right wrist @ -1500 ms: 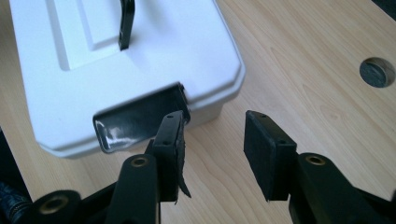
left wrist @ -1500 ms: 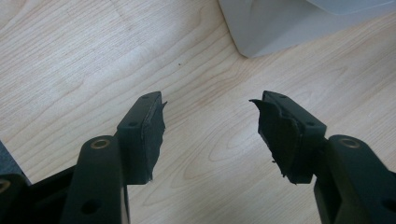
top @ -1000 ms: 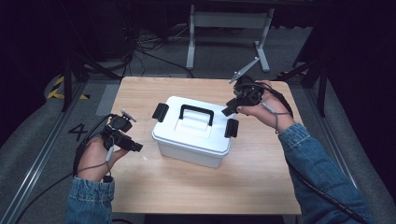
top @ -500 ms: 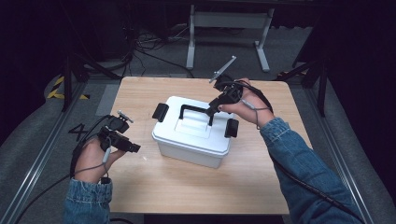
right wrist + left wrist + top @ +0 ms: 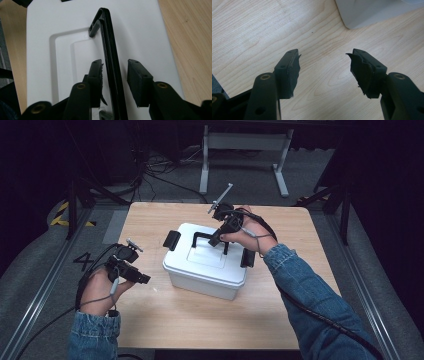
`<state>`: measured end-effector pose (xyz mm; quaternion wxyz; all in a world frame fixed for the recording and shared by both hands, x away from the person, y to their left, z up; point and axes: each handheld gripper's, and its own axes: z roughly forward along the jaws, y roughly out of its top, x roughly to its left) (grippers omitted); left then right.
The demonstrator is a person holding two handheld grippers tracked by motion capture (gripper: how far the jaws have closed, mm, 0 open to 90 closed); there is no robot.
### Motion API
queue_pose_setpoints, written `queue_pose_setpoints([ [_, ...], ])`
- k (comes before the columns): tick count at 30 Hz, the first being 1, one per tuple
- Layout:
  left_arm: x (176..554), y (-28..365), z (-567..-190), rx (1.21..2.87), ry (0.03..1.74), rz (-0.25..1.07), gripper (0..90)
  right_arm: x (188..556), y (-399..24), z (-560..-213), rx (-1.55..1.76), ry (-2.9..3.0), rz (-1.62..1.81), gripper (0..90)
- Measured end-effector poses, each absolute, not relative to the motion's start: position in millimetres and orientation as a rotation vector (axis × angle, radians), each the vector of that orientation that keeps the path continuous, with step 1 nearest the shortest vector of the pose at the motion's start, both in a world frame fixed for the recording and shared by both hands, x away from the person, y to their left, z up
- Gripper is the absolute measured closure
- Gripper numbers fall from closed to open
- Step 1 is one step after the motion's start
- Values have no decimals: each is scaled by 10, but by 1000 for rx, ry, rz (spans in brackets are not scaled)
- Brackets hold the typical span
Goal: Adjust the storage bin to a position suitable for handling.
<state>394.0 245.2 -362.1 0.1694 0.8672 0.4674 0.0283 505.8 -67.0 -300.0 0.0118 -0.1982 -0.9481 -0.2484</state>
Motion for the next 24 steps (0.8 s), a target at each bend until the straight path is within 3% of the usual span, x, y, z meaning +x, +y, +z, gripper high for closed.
queue_pose_setpoints([
  [3, 3938, 2454, -3620, 2462, 1328, 82, 409, 5038, -659, -2988, -584, -2965, -775, 776],
  [6, 3921, 2456, -3626, 2445, 1348, 62, 409, 4996, -640, -2959, -531, -2990, -759, 803],
  [24, 3963, 2417, -3649, 2461, 1331, 55, 405, 4863, -577, -2920, -407, -3046, -750, 842],
])
